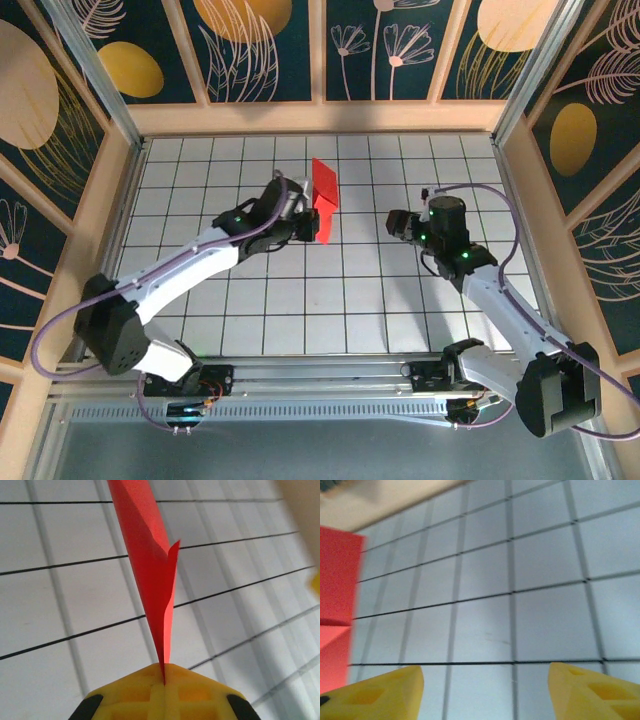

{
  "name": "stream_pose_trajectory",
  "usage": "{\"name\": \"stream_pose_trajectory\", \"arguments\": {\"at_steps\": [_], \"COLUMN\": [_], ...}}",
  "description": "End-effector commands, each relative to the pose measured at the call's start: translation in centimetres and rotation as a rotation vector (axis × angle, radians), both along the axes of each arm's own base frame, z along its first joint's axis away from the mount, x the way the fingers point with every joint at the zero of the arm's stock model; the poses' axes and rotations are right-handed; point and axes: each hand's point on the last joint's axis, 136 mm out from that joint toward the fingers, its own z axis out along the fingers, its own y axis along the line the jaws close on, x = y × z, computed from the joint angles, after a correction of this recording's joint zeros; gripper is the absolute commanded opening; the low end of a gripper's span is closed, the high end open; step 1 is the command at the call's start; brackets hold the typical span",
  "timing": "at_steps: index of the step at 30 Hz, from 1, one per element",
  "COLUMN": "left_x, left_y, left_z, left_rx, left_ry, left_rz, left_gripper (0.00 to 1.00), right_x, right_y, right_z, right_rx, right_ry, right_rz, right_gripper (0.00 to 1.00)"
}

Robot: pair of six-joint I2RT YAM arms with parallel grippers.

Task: Fold a paper plane with a square sheet of paper (fold left side to right side)
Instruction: Turn over the paper at the center of the table.

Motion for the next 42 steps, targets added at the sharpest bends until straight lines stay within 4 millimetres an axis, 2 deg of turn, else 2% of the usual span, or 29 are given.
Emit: {"name": "stream_pose_trajectory", "arguments": {"at_steps": [1, 3, 6, 9, 12, 19, 21, 26, 33, 36, 42], "left_x": [-1.0, -0.9, -1.1, -1.6, -2.3, -4.2, -4.5, -5.3, -5.9, -6.2, -6.1], "left_y": [6.9, 8.2, 8.8, 8.1, 6.8, 1.8, 0.8, -1.6, -5.2, -6.5, -9.2], "left_z": [-3.3, -2.5, -3.8, -6.3, -9.3, -15.4, -16.2, -17.6, -17.9, -17.9, -16.0], "left_rx": [0.553, 0.742, 1.003, 1.142, 1.174, 1.03, 0.988, 0.863, 0.698, 0.638, 0.468], "left_ry": [0.023, -0.014, -0.031, -0.019, 0.022, 0.193, 0.225, 0.294, 0.347, 0.369, 0.391], "left_rz": [0.111, 0.183, 0.216, 0.21, 0.191, 0.07, 0.047, -0.005, -0.063, -0.087, -0.143], "left_gripper": [0.0, 0.0, 0.0, 0.0, 0.0, 0.0, 0.01, 0.1, 0.21, 0.29, 0.44], "right_x": [-0.9, -1.1, -1.4, -1.7, -2.0, -2.1, -2.1, -2.1, -2.1, -2.2, -2.4], "right_y": [-4.4, -5.2, -6.1, -6.7, -7.1, -7.2, -7.0, -6.5, -5.9, -5.8, -5.3], "right_z": [-1.3, -1.5, -1.5, -1.5, -1.6, -1.9, -1.8, -2.1, -2.6, -2.6, -3.1], "right_rx": [-0.182, -0.19, -0.183, -0.17, -0.156, -0.122, -0.11, -0.08, -0.058, -0.052, -0.036], "right_ry": [0.031, 0.03, 0.023, 0.013, 0.007, 0.012, 0.007, 0.008, 0.026, 0.028, 0.047], "right_rz": [-0.138, -0.168, -0.204, -0.222, -0.225, -0.214, -0.207, -0.187, -0.162, -0.158, -0.137], "right_gripper": [0.74, 0.78, 0.82, 0.84, 0.85, 0.85, 0.85, 0.85, 0.85, 0.85, 0.85]}}
